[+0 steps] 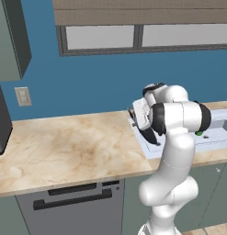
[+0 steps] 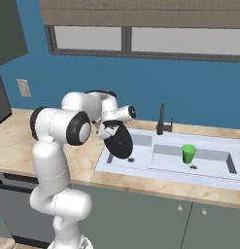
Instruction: Place the pan in the left basin and the cup in the right basin of the sink.
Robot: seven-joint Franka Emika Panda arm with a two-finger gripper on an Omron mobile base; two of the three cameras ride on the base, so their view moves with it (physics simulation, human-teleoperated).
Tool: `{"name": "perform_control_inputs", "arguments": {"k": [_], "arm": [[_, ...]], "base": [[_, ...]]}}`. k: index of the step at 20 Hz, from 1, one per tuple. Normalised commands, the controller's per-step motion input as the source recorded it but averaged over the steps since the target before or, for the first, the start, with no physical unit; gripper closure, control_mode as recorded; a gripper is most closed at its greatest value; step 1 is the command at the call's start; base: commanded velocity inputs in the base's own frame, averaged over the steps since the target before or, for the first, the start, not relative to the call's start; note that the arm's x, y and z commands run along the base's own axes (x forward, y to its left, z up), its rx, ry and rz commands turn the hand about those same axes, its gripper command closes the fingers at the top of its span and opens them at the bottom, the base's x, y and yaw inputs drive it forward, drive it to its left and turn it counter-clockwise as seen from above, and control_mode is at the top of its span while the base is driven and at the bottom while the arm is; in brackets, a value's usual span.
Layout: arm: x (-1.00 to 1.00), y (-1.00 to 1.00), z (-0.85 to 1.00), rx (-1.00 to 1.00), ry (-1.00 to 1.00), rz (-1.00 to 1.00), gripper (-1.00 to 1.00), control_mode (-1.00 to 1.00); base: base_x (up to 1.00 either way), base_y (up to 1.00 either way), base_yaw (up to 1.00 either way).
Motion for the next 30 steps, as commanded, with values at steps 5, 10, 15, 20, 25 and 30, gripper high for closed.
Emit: {"name": "perform_control_inputs", "arguments": {"k": [5, 10, 15, 20, 25, 30], "arm": [[0.36, -0.15, -0.25, -0.02, 0.1, 0.0, 1.0, -1.0], [0.08, -0.2, -0.13, -0.14, 0.04, -0.03, 1.0, -1.0], [0.0, -0.46, -0.27, -0.16, 0.02, -0.03, 1.0, -1.0], [0.14, -0.55, -0.45, -0.02, 0.04, 0.0, 1.0, -1.0], [0.25, -0.42, -0.6, 0.0, 0.07, 0.0, 1.0, -1.0], [0.09, -0.35, -0.62, 0.0, 0.07, 0.0, 1.0, -1.0]], "base": [[0.0, 0.0, 0.0], [0.0, 0.0, 0.0], [0.0, 0.0, 0.0], [0.0, 0.0, 0.0], [0.0, 0.0, 0.0], [0.0, 0.0, 0.0]]}}
